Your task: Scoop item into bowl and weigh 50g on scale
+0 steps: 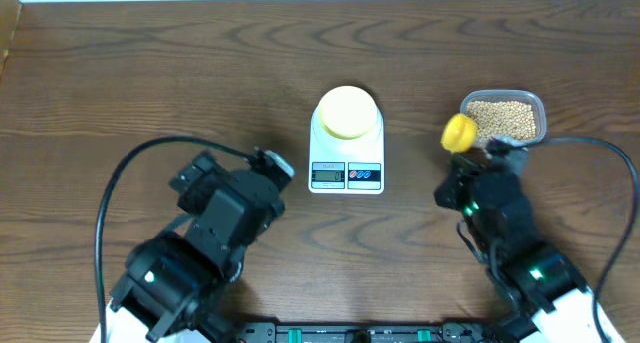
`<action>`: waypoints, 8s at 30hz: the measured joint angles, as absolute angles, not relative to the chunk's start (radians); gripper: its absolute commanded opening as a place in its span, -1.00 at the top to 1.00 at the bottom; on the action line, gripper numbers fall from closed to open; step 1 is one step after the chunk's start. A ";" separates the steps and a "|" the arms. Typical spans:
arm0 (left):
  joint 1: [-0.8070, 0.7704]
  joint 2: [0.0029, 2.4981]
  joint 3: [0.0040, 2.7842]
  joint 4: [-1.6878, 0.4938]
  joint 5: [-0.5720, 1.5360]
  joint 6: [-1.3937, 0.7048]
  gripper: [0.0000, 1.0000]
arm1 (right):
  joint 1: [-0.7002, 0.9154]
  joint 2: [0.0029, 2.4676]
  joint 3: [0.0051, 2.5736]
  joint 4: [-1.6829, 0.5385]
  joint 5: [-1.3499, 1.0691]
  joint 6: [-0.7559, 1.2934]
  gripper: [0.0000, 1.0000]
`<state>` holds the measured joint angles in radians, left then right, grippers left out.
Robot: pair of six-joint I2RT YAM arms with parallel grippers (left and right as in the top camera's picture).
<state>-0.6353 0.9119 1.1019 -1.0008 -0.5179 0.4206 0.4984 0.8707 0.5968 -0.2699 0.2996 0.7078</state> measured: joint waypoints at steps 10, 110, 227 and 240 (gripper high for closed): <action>-0.444 1.001 1.102 -0.933 -0.392 0.439 -0.96 | 0.488 1.018 0.596 -0.181 0.279 0.716 0.98; 0.088 1.238 1.182 -1.204 0.700 1.134 -0.96 | 0.488 0.574 0.595 -0.606 -0.138 0.467 0.98; 0.088 1.236 1.181 -1.170 0.644 1.134 -0.96 | 0.128 1.625 1.147 -0.666 0.464 0.045 0.98; 0.088 1.236 1.181 -1.170 0.644 1.134 -0.96 | 0.127 1.690 1.147 -0.610 0.502 -0.013 0.98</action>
<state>0.0879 1.2362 1.1812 -1.1702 0.6437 1.1343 0.1268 1.6897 1.1465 -0.6098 0.5022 -0.0128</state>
